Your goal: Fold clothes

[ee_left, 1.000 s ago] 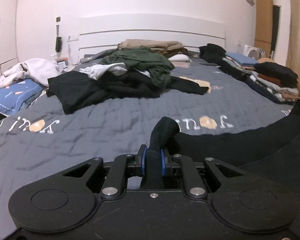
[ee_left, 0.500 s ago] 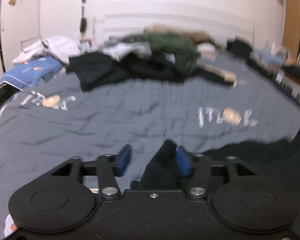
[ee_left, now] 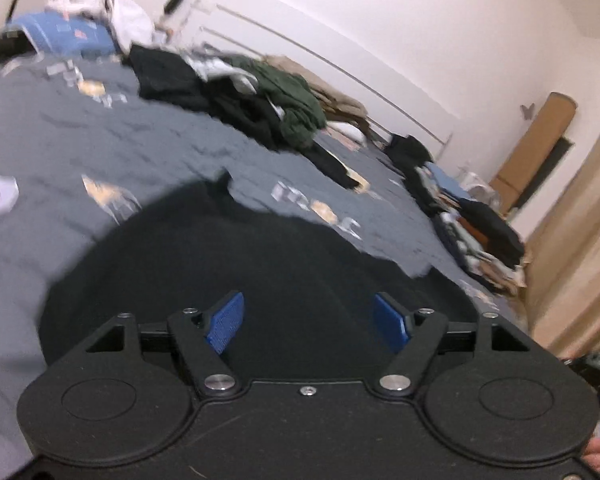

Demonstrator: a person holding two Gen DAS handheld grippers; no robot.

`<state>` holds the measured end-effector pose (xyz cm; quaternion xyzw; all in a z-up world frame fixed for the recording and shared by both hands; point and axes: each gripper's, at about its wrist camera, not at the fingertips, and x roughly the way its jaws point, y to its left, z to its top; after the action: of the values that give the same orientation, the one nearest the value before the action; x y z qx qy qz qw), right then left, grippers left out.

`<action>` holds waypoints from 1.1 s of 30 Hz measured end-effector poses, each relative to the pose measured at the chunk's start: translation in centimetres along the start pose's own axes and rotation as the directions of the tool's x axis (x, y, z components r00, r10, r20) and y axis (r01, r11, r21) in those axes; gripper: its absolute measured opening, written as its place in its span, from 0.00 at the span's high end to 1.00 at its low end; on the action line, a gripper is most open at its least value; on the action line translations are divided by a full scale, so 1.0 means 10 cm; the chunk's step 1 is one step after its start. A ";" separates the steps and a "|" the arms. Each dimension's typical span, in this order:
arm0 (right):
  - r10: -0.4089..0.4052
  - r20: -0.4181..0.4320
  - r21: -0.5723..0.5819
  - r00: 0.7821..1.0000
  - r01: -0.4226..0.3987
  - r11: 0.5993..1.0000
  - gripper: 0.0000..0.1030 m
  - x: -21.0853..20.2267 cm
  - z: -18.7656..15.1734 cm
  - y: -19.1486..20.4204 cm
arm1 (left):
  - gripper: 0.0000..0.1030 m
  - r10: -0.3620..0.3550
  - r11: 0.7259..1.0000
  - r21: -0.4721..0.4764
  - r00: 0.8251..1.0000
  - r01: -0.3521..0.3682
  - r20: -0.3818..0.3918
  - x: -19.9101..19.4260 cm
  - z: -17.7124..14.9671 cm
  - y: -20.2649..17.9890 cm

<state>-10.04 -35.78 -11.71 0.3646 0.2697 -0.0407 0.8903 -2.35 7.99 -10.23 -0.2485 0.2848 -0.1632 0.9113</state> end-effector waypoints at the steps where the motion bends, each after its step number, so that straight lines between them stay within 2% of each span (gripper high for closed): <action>1: -0.020 0.019 0.028 1.000 0.019 0.999 0.43 -0.06 -0.03 -0.09 | 0.27 -0.029 0.999 -0.019 0.999 0.029 -0.013 -0.02 -0.07 -0.01; 4: -0.059 0.027 0.124 0.998 0.056 0.991 0.43 -0.15 -0.10 -0.36 | 0.27 -0.127 0.990 -0.066 0.988 0.121 -0.090 0.05 -0.27 -0.07; 6: -0.052 0.014 0.187 0.999 0.049 0.981 0.43 -0.14 -0.15 -0.51 | 0.27 -0.149 0.988 -0.065 0.978 0.141 -0.142 0.13 -0.39 -0.13; 10: -0.026 0.005 0.269 1.000 0.024 0.963 0.43 -0.02 -0.25 -0.64 | 0.27 -0.154 0.988 -0.009 0.970 0.155 -0.190 0.24 -0.55 -0.25; 15: 0.039 -0.017 0.403 0.999 -0.029 0.915 0.43 0.24 -0.34 -0.78 | 0.27 -0.156 0.988 -0.031 0.963 0.153 -0.222 0.40 -0.68 -0.26; 17: 0.041 -0.001 0.445 0.999 -0.036 0.895 0.43 0.30 -0.38 -0.82 | 0.26 -0.145 0.989 -0.008 0.962 0.147 -0.232 0.46 -0.72 -0.28; 18: 0.038 0.010 0.464 0.999 -0.038 0.885 0.45 0.33 -0.40 -0.85 | 0.26 -0.136 0.990 0.005 0.962 0.142 -0.238 0.49 -0.75 -0.29; 19: 0.037 0.023 0.480 0.999 -0.043 0.876 0.56 0.35 -0.41 -0.87 | 0.26 -0.123 0.991 0.014 0.962 0.131 -0.244 0.52 -0.77 -0.29; 20: 0.038 0.036 0.492 0.999 -0.050 0.869 0.68 0.36 -0.41 -0.88 | 0.26 -0.110 0.993 0.016 0.961 0.118 -0.252 0.56 -0.78 -0.27; 21: 0.038 0.050 0.503 0.998 -0.058 0.862 0.88 0.37 -0.41 -0.90 | 0.26 -0.093 0.995 0.018 0.961 0.101 -0.260 0.59 -0.80 -0.25; 23: 0.052 0.079 0.531 0.995 -0.086 0.843 0.89 0.35 -0.41 -0.93 | 0.26 -0.049 0.998 0.012 0.962 0.054 -0.270 0.63 -0.81 -0.17; 26: 0.054 0.151 0.487 0.987 -0.122 0.865 0.91 0.21 -0.35 -0.81 | 0.36 -0.011 1.000 -0.018 0.959 0.006 -0.284 0.68 -0.80 -0.04; 28: 0.063 0.186 0.479 0.981 -0.147 0.865 0.91 0.15 -0.31 -0.79 | 0.38 0.006 1.000 -0.021 0.961 -0.012 -0.278 0.67 -0.78 0.00; 31: 0.059 0.195 0.499 0.979 -0.151 0.854 0.91 0.20 -0.29 -0.89 | 0.38 -0.003 0.997 -0.081 0.961 -0.020 -0.278 0.63 -0.74 0.09; 33: 0.053 0.171 0.554 0.984 -0.141 0.821 0.91 0.26 -0.33 -1.01 | 0.37 -0.030 0.986 -0.166 0.963 -0.016 -0.269 0.56 -0.69 0.19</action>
<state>-12.03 -40.61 -21.34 0.6202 0.1598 -0.0999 0.7615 -1.78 4.60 -18.60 -0.3004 0.4183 -0.1743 0.8393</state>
